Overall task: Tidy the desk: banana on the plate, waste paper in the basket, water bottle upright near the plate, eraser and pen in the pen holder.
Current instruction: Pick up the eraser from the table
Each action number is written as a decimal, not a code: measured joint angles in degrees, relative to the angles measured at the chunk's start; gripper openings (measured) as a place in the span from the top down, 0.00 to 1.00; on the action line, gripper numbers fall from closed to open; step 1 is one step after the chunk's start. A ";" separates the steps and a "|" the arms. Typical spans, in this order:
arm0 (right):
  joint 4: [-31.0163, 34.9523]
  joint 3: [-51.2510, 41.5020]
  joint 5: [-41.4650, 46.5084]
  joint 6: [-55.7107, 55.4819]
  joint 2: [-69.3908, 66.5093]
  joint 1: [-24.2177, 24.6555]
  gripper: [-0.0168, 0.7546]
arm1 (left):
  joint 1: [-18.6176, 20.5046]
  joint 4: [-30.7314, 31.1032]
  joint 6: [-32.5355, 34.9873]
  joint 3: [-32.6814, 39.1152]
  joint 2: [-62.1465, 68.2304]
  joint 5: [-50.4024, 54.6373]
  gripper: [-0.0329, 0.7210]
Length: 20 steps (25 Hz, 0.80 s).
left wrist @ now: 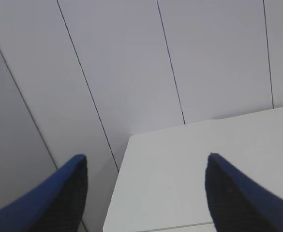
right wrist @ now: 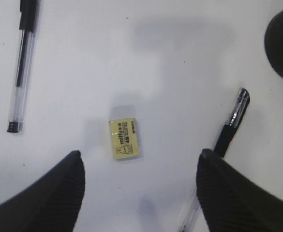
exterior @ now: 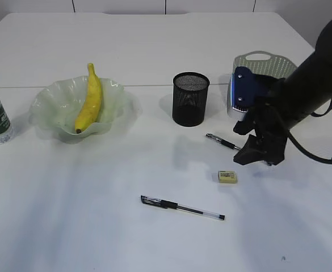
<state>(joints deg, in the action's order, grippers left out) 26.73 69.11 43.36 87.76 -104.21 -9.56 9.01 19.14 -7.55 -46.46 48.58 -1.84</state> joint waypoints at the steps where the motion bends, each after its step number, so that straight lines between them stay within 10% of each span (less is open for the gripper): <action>1: 0.58 0.00 -0.25 0.00 -0.71 -0.03 0.28 | 0.00 0.00 0.00 0.00 0.00 0.00 0.24; 20: 2.59 0.11 -8.98 4.38 -7.32 -3.39 0.28 | 0.00 0.09 0.00 0.00 0.00 1.84 0.24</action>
<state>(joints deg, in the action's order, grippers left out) 29.33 69.22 34.38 92.14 -111.53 -12.94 9.01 19.23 -7.55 -46.46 48.58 0.00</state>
